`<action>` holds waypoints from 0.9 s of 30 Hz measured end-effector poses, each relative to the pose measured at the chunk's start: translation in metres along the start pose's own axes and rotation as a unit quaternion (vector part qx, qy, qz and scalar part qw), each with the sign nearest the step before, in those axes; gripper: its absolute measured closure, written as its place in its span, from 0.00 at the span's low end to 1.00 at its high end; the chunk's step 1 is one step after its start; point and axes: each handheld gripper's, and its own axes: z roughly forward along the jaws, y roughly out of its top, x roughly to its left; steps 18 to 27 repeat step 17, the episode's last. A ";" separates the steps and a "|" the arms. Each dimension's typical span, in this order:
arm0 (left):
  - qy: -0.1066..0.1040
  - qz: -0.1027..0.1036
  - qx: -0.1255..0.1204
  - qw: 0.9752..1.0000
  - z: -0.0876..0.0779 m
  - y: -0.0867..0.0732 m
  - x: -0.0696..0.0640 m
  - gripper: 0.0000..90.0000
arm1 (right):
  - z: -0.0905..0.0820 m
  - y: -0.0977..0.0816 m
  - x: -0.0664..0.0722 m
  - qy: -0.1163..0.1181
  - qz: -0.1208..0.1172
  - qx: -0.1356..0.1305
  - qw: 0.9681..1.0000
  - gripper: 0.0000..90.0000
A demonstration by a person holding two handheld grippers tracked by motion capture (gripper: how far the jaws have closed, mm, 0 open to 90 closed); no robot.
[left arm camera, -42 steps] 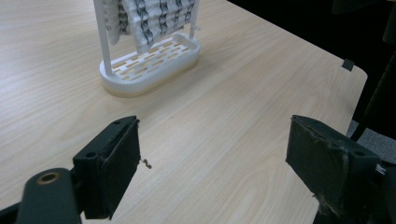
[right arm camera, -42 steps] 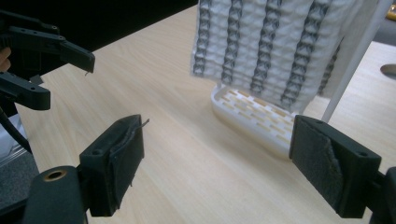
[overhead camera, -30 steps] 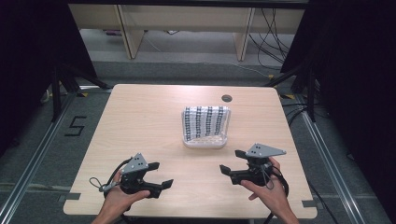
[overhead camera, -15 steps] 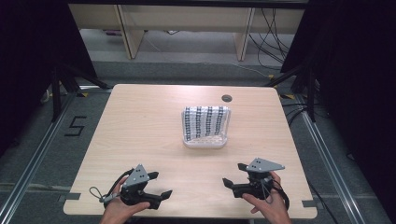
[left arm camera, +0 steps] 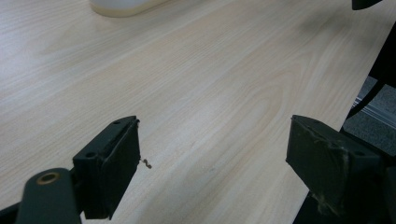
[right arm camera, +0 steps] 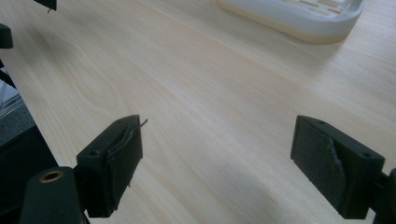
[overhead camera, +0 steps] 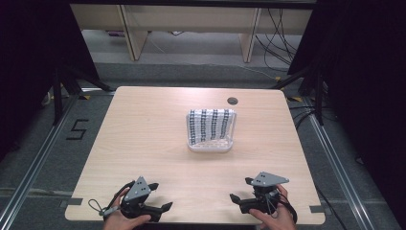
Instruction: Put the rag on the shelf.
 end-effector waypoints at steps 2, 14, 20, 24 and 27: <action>0.000 0.001 0.003 1.000 0.000 0.000 0.001 0.19 | -0.001 -0.002 0.003 -0.002 0.016 0.001 1.000 0.20; 0.002 0.000 0.000 1.000 -0.001 0.000 0.004 0.19 | 0.001 -0.003 -0.001 0.000 -0.001 0.003 1.000 0.20; -0.002 0.001 0.000 1.000 -0.001 0.000 0.005 0.19 | 0.001 -0.003 -0.001 0.000 -0.002 0.003 1.000 0.20; -0.002 0.001 0.000 1.000 -0.001 0.000 0.005 0.19 | 0.001 -0.003 -0.001 0.000 -0.002 0.003 1.000 0.20; -0.002 0.001 0.000 1.000 -0.001 0.000 0.005 0.19 | 0.001 -0.003 -0.001 0.000 -0.002 0.003 1.000 0.20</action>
